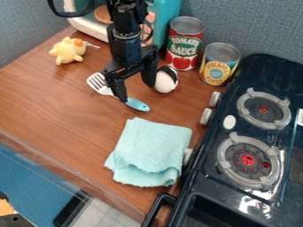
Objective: Put the yellow duck in the lower middle of the table
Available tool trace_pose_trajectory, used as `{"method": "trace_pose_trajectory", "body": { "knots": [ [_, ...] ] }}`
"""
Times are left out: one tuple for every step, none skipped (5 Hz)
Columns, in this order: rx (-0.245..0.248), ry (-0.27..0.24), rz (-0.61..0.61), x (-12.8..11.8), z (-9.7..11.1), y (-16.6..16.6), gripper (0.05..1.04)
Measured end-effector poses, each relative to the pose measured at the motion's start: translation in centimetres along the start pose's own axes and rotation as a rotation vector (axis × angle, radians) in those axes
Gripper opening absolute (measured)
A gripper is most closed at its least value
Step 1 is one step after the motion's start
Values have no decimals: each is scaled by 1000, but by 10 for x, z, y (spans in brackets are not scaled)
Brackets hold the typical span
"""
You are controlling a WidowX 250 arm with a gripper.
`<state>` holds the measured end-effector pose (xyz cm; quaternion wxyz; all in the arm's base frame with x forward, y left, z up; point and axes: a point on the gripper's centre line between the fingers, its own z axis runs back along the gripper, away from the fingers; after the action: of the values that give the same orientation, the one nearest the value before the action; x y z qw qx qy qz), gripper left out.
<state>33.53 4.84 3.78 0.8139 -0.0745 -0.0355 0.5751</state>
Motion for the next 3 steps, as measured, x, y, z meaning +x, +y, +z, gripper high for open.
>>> {"method": "trace_pose_trajectory", "body": {
  "knots": [
    [22,21,6,-2,-10,3,1000],
    [7,50,53,12,-7,13,1000],
    [-55,22,127,44,12,26,1000]
  ]
}}
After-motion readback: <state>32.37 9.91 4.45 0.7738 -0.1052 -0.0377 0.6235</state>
